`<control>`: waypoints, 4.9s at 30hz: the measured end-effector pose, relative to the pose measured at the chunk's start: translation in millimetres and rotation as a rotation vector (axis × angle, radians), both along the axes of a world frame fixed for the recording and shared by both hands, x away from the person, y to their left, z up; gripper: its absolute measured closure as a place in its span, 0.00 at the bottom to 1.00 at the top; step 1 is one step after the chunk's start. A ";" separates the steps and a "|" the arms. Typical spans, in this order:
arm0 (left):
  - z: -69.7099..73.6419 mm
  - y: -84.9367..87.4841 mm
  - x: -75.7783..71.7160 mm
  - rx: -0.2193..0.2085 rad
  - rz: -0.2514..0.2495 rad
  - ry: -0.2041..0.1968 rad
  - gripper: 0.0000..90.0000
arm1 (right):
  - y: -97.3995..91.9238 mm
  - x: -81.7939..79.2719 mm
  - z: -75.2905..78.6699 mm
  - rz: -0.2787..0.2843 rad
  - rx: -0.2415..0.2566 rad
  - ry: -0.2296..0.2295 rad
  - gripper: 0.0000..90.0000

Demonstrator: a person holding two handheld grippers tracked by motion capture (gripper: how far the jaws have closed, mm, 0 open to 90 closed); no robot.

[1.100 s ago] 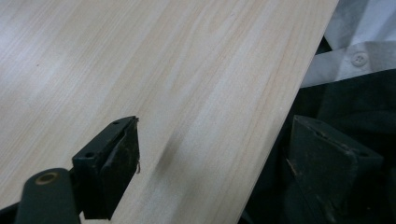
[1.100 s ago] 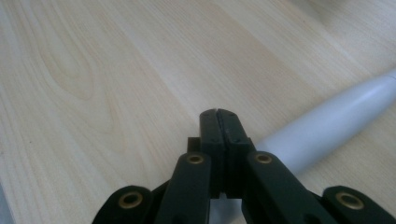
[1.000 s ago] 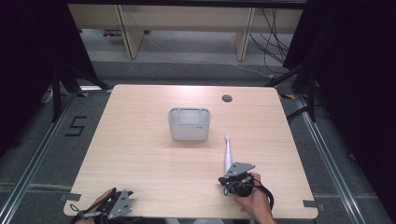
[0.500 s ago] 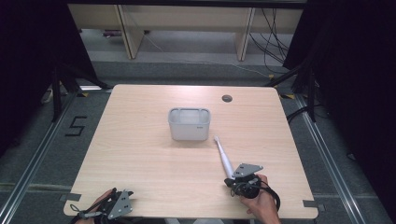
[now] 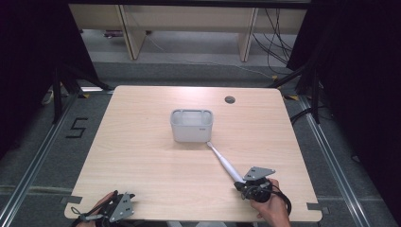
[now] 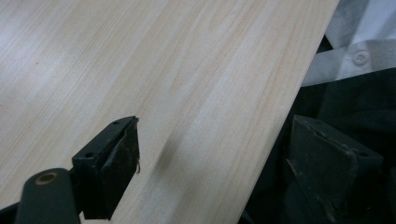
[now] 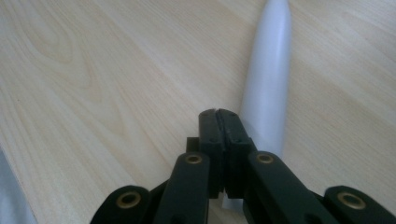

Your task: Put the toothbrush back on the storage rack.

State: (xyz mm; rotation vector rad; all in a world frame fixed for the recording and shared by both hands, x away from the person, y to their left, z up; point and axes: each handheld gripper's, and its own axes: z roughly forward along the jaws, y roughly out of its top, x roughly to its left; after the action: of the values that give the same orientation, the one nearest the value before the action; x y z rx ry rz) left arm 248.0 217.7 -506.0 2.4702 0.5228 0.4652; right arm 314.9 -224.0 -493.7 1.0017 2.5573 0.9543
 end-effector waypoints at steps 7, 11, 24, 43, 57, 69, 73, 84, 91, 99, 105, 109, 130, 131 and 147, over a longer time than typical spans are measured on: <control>0.0 0.0 0.1 -0.001 0.000 0.000 0.18 | -5.4 0.9 -2.6 0.003 0.006 -0.020 0.99; -0.2 0.1 0.2 0.001 0.001 0.001 0.18 | -6.9 -1.2 -2.3 -0.023 0.004 0.009 0.99; 0.2 0.2 0.1 -0.001 0.001 -0.001 0.18 | -16.0 0.4 -3.1 -0.002 -0.003 -0.001 0.99; -1.5 0.2 0.6 0.001 0.021 -0.009 0.18 | 5.1 4.9 31.0 -0.023 -0.126 -0.046 0.65; -1.3 1.1 1.4 0.002 0.022 -0.004 0.18 | 28.9 38.4 31.5 -0.001 -0.209 0.018 0.57; -0.6 1.6 1.5 0.003 0.021 -0.008 0.18 | 50.2 68.3 31.7 0.026 -0.304 0.123 0.56; -0.2 1.8 1.3 -0.002 0.019 -0.008 0.18 | 57.8 80.3 29.4 0.037 -0.327 0.161 0.56; -0.2 1.5 0.9 -0.002 0.018 -0.007 0.18 | 66.0 96.3 25.0 0.054 -0.393 0.234 0.62; -0.6 1.2 0.8 -0.001 0.018 -0.008 0.18 | 71.0 103.4 22.5 0.091 -0.430 0.266 0.67; 0.1 1.7 1.0 -0.001 0.018 -0.009 0.18 | 77.1 109.7 19.0 0.106 -0.458 0.318 0.73; -0.5 1.1 0.8 -0.001 0.015 -0.007 0.18 | 83.1 112.8 19.5 0.138 -0.504 0.336 0.74; 0.0 1.7 1.5 -0.002 0.011 0.001 0.18 | 86.1 114.3 19.6 0.142 -0.522 0.351 0.74; -0.4 2.0 2.0 0.002 0.014 -0.003 0.18 | 81.1 112.4 27.7 0.174 -0.488 0.337 0.74; -0.3 2.1 1.8 0.001 0.017 -0.002 0.18 | 78.6 111.1 31.2 0.175 -0.480 0.321 0.74; -1.8 0.6 1.3 -0.003 0.019 0.006 0.18 | 30.7 87.3 96.0 0.104 -0.229 0.035 0.74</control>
State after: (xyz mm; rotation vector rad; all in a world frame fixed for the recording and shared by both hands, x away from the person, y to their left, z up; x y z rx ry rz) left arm 249.3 218.3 -507.8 2.4668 0.5500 0.4650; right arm 402.3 -193.3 -397.6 0.8359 2.6945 0.6532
